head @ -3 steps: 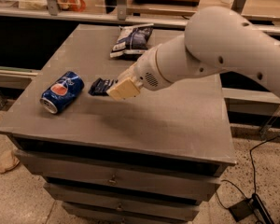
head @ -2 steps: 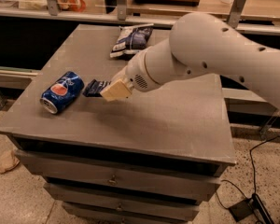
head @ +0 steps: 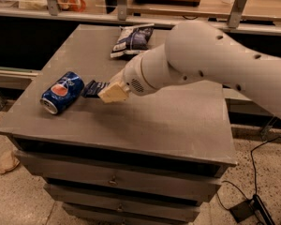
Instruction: Move rxbar blueberry near pepsi can
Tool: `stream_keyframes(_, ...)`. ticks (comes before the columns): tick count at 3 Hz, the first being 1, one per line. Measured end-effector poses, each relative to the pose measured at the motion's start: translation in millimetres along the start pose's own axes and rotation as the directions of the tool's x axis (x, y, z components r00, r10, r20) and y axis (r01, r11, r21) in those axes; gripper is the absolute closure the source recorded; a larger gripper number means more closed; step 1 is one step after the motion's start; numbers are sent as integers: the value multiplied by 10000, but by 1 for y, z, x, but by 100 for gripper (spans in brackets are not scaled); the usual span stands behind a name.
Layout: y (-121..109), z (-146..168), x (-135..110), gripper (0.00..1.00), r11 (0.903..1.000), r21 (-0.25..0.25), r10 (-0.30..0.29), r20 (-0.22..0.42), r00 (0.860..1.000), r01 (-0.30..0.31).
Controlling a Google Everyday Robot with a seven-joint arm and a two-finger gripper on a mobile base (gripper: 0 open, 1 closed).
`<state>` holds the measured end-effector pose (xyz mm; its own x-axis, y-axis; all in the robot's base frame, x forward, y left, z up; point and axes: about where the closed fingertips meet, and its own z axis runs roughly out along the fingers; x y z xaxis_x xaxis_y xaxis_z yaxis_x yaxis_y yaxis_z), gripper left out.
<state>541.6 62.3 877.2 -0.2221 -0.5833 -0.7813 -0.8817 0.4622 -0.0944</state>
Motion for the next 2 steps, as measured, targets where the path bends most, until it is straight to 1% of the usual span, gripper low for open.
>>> stream_keyframes(1,7,16,3,100,9999,131,109,99,9999,-110)
stream_keyframes(2,13,26,6,100,9997,52,249,160,9996,-250)
